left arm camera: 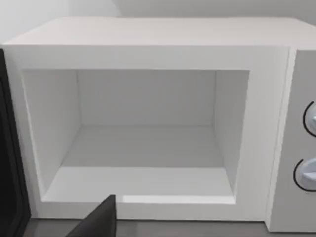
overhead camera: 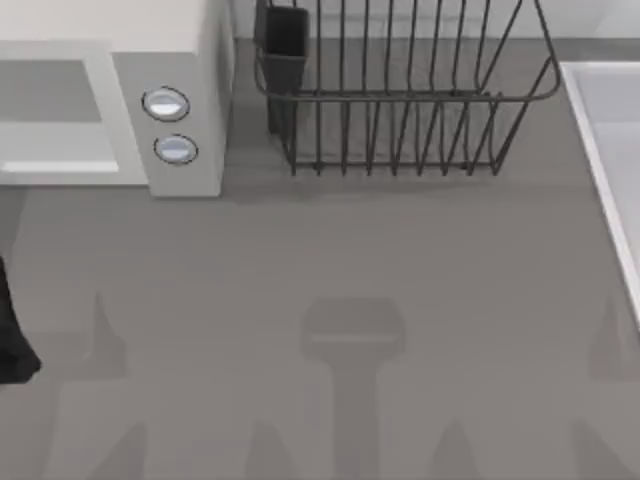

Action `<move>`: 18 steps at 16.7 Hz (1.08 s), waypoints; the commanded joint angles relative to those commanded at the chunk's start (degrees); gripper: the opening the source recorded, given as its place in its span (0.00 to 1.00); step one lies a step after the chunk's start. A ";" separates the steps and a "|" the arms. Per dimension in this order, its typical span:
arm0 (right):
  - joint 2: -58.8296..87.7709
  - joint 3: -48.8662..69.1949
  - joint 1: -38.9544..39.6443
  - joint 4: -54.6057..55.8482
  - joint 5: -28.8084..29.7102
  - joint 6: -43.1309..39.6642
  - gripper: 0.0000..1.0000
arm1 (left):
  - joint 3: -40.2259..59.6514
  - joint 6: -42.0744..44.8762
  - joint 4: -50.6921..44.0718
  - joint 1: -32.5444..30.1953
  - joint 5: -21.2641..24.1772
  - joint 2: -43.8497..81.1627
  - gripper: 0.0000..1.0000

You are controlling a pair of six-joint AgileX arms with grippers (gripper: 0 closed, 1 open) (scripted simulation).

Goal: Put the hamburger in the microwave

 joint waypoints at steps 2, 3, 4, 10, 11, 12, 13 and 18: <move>0.00 0.00 0.00 0.00 0.00 0.00 1.00 | 0.03 0.04 -0.03 0.00 0.00 0.04 1.00; 0.00 0.00 0.00 0.00 0.00 0.00 1.00 | 0.57 0.64 -0.50 0.07 0.04 0.65 1.00; 0.00 0.00 0.00 0.00 0.00 0.00 1.00 | 1.62 1.83 -1.43 0.21 0.08 1.88 1.00; 0.00 0.00 0.00 0.00 0.00 0.00 1.00 | 15.84 20.33 -14.08 2.83 0.06 22.01 1.00; 0.00 0.00 0.00 0.00 0.00 0.00 1.00 | 18.96 24.76 -17.02 3.46 0.02 27.45 1.00; 0.00 0.00 0.00 0.00 0.00 0.00 1.00 | 22.13 29.34 -20.12 4.10 -0.03 33.33 1.00; 0.00 0.00 0.00 0.00 0.00 0.00 1.00 | 25.34 34.03 -23.32 4.76 -0.07 39.46 1.00; 0.00 0.00 0.00 0.00 0.00 0.00 1.00 | 40.83 55.78 -39.04 7.83 -0.24 67.03 1.00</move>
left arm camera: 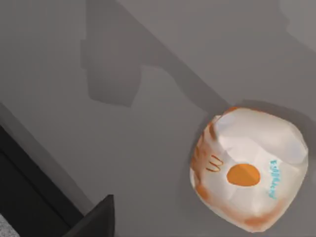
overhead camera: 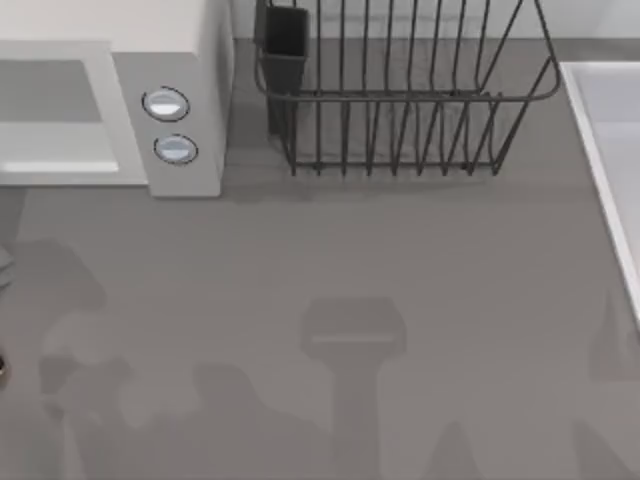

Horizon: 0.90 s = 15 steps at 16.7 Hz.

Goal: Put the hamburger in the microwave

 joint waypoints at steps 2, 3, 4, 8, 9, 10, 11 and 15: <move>0.00 0.00 0.00 0.00 0.00 0.00 1.00 | 5.60 7.53 -5.26 1.07 -0.02 8.76 1.00; 0.00 0.00 0.00 0.00 0.00 0.00 1.00 | 8.18 10.94 -7.54 1.56 -0.01 12.77 1.00; 0.00 0.00 0.00 0.00 0.00 0.00 1.00 | 10.55 14.03 -9.57 2.00 0.00 16.47 1.00; 0.00 0.00 0.00 0.00 0.00 0.00 1.00 | 17.22 22.26 -14.90 3.19 0.13 25.86 1.00; 0.00 0.00 0.00 0.00 0.00 0.00 1.00 | 17.97 23.19 -15.46 3.33 0.16 26.90 1.00; 0.00 0.00 0.00 0.00 0.00 0.00 1.00 | 18.30 23.56 -15.70 3.38 0.17 27.35 1.00; 0.00 0.00 0.00 0.00 0.00 0.00 1.00 | 18.30 23.56 -15.70 3.38 0.17 27.35 1.00; 0.00 0.00 0.00 0.00 0.00 0.00 1.00 | 18.00 23.47 -15.38 3.11 0.16 27.28 1.00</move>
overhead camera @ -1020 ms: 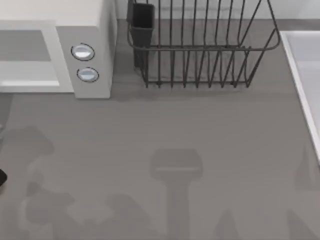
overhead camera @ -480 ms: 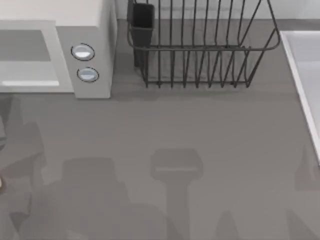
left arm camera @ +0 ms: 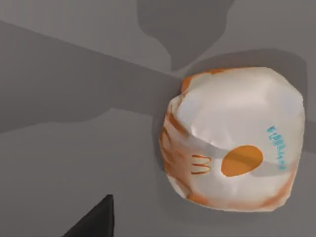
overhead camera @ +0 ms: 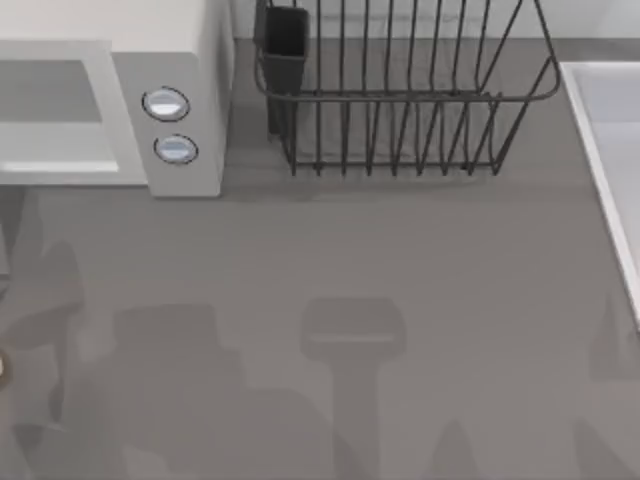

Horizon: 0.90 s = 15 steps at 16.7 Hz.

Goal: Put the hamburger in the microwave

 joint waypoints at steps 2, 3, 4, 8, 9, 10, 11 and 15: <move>0.00 0.00 0.00 0.00 0.00 0.00 1.00 | -1.20 -0.02 2.07 0.11 0.01 1.24 1.00; 0.00 0.00 0.00 0.00 0.00 0.00 1.00 | -2.15 0.01 4.00 0.17 0.01 2.24 1.00; 0.00 0.00 0.00 0.00 0.00 0.00 1.00 | -3.27 0.06 6.53 0.22 0.02 3.42 1.00; 0.00 0.00 0.00 0.00 0.00 0.00 1.00 | -8.02 0.31 16.78 0.36 0.03 8.37 1.00; 0.00 0.00 0.00 0.00 0.00 0.00 1.00 | -8.79 0.36 18.14 0.39 0.03 9.20 1.00; 0.00 0.00 0.00 0.00 0.00 0.00 1.00 | -9.25 0.38 18.88 0.41 0.03 9.69 1.00; 0.00 0.00 0.00 0.00 0.00 0.00 1.00 | -9.35 0.39 19.04 0.41 0.04 9.79 1.00; 0.00 0.00 0.00 0.00 0.00 0.00 1.00 | -9.35 0.39 19.04 0.41 0.04 9.79 0.92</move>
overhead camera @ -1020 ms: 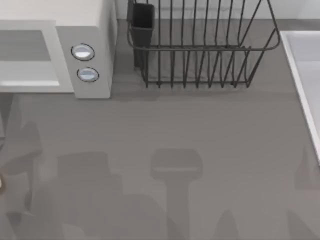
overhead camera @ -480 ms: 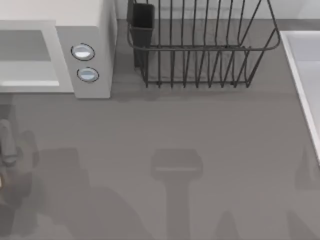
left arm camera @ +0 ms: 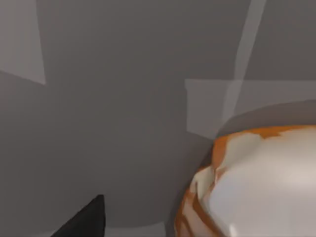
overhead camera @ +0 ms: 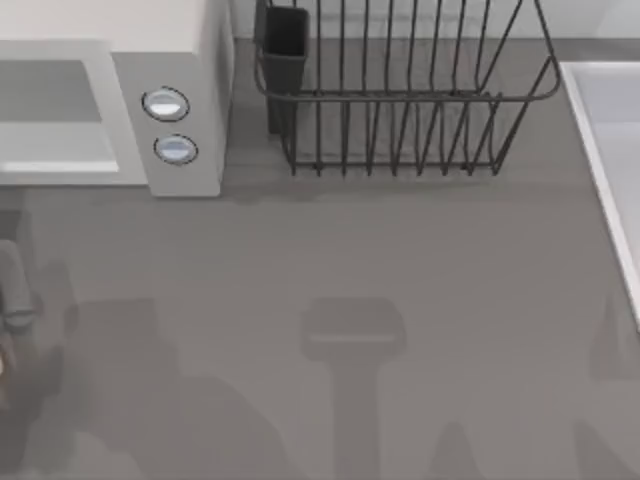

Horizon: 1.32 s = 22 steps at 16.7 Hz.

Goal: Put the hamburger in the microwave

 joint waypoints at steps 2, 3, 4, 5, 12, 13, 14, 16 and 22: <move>0.00 0.00 0.00 0.00 0.00 0.00 1.00 | 0.00 0.00 0.00 0.00 0.00 0.00 0.77; 0.00 0.00 0.00 0.00 0.00 0.00 1.00 | 0.00 0.00 0.00 0.00 0.00 0.00 0.70; 0.00 0.00 0.00 0.00 0.00 0.00 1.00 | 0.00 0.00 0.00 0.00 0.00 0.00 0.62; 0.00 0.00 0.00 0.00 0.00 0.00 1.00 | 0.00 0.00 0.00 0.00 0.00 0.00 0.55; 0.00 0.00 0.00 0.00 0.00 0.00 1.00 | 0.00 0.00 0.00 0.00 0.00 0.00 0.02; 0.00 0.00 0.00 0.00 0.00 0.00 1.00 | 0.00 0.00 0.00 0.00 0.00 0.00 0.00; 0.00 0.00 0.00 0.00 0.00 0.00 1.00 | 0.00 0.00 0.00 0.00 0.00 0.00 0.00; 0.00 0.00 0.00 0.00 0.00 0.00 1.00 | 0.00 0.00 0.00 0.00 0.00 0.00 0.00; 0.00 0.00 0.00 0.00 0.00 0.00 1.00 | 1.72 -1.49 -5.42 -0.16 0.34 -3.77 0.00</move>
